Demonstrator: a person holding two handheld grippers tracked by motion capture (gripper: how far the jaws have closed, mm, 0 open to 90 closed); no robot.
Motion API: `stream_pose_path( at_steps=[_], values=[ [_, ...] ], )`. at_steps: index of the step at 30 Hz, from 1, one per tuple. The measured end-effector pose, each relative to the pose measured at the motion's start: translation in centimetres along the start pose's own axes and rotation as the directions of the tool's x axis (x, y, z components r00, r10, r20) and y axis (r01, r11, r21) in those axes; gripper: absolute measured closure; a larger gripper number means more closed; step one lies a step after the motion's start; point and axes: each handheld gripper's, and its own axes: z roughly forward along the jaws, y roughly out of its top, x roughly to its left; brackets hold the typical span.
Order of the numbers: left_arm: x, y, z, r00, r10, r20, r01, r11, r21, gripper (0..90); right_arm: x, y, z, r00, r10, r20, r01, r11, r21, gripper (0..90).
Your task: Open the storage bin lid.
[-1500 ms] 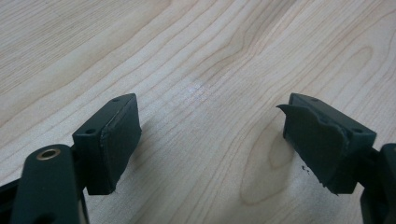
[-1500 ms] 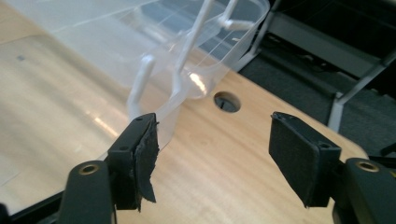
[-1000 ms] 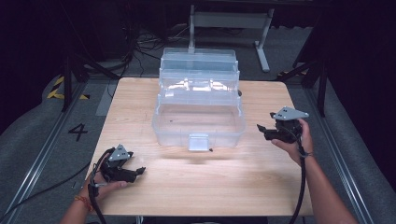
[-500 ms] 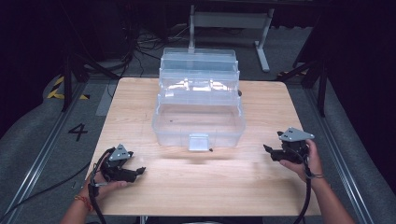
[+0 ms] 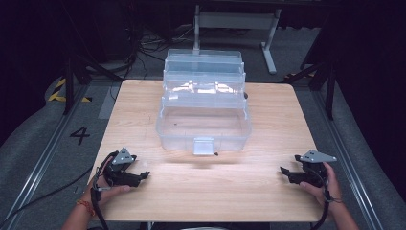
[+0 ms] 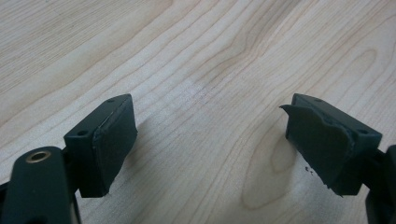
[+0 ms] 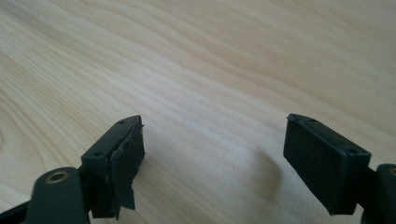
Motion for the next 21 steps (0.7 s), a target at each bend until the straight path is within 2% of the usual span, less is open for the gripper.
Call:
stream_pose_path(
  at_steps=[2,4,7,12,21],
  values=[
    [-0.01,0.04,0.02,1.0,-0.004,0.001,0.004,1.0,0.003,16.4,-0.25,-0.55,-0.3,0.9994,0.031,-0.014,-0.031,1.0,-0.007,19.2],
    [0.03,0.07,0.1,1.0,-0.003,0.002,0.003,1.0,-0.003,16.1,-0.32,-0.76,-0.5,0.9997,0.023,-0.004,-0.023,1.0,-0.008,18.5],
    [0.04,0.08,0.11,1.0,0.0,0.0,0.0,1.0,-0.003,16.0,-0.67,-0.88,-0.54,0.9977,0.05,-0.046,-0.05,0.999,0.006,17.4],
    [-0.03,0.05,0.05,1.0,-0.008,-0.001,0.008,1.0,0.002,16.0,-0.66,-0.89,-0.5,0.9971,0.072,-0.024,-0.072,0.997,0.013,14.7],
    [-0.02,0.05,0.05,1.0,-0.008,0.0,0.008,1.0,0.003,16.0,-0.62,-0.89,-0.49,0.9965,0.082,-0.017,-0.081,0.997,0.017,13.6]
  ],
)
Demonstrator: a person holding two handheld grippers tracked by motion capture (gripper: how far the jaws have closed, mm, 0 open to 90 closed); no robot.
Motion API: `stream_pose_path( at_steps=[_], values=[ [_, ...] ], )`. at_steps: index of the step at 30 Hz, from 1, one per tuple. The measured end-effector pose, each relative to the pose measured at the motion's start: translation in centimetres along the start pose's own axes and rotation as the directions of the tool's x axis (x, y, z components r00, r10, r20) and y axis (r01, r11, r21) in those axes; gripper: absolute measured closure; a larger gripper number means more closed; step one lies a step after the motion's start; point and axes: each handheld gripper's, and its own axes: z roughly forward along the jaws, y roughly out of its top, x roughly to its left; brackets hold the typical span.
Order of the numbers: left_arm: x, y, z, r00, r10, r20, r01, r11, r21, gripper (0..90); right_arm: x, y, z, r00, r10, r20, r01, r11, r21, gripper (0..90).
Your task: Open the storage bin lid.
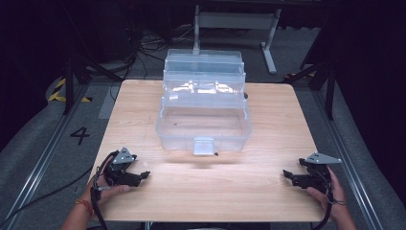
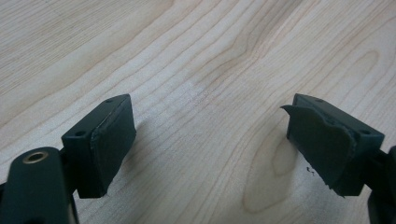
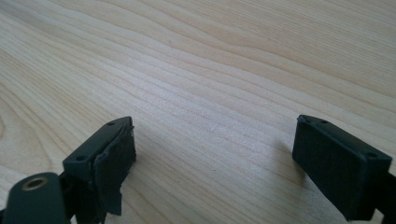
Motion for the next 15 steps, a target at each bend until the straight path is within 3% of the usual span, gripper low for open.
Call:
stream_pose_path(
  at_steps=[15],
  values=[
    [-0.01,0.0,0.0,1.0,0.0,-0.001,0.0,1.0,0.0,16.0,-0.06,0.06,0.12,0.9997,0.013,0.019,-0.013,1.0,0.01,8.3]
  ],
)
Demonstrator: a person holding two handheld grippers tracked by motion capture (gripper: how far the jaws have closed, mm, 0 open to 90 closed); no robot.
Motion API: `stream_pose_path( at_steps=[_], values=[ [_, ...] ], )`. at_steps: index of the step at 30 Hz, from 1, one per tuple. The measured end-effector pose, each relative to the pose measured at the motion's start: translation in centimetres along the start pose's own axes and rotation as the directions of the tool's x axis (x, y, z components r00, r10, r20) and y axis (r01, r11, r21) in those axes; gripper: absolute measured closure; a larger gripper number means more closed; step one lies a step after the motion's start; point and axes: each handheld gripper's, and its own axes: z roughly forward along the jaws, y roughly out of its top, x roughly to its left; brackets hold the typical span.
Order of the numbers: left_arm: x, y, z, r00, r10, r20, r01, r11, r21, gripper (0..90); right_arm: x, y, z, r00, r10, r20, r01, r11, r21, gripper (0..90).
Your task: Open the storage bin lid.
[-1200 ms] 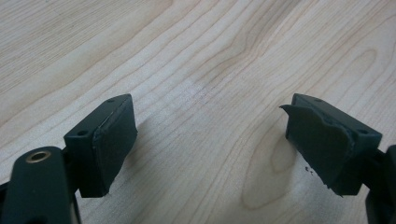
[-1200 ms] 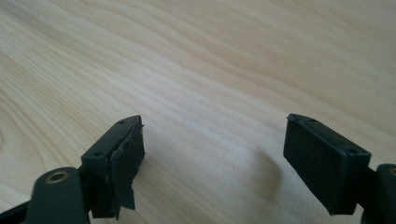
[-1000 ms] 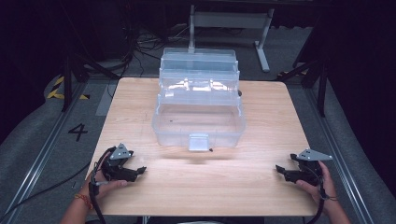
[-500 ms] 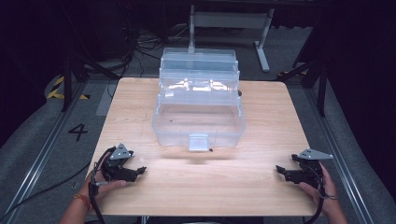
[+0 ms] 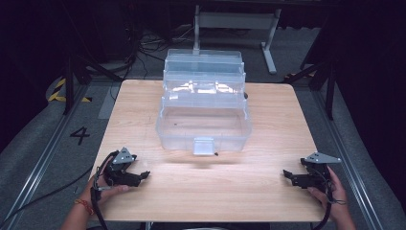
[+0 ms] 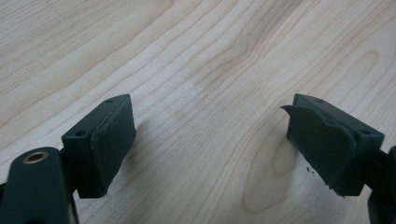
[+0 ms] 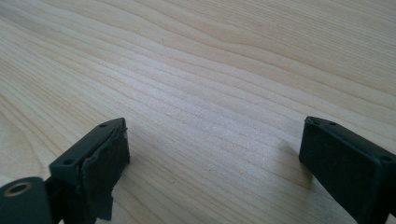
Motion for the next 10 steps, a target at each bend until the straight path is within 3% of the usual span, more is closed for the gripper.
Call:
stream_pose_path(
  at_steps=[10],
  values=[
    [-0.01,0.0,0.01,1.0,-0.001,0.0,0.001,1.0,0.0,15.9,-0.01,0.03,0.04,1.0,0.005,0.004,-0.005,1.0,0.004,7.1]
  ],
)
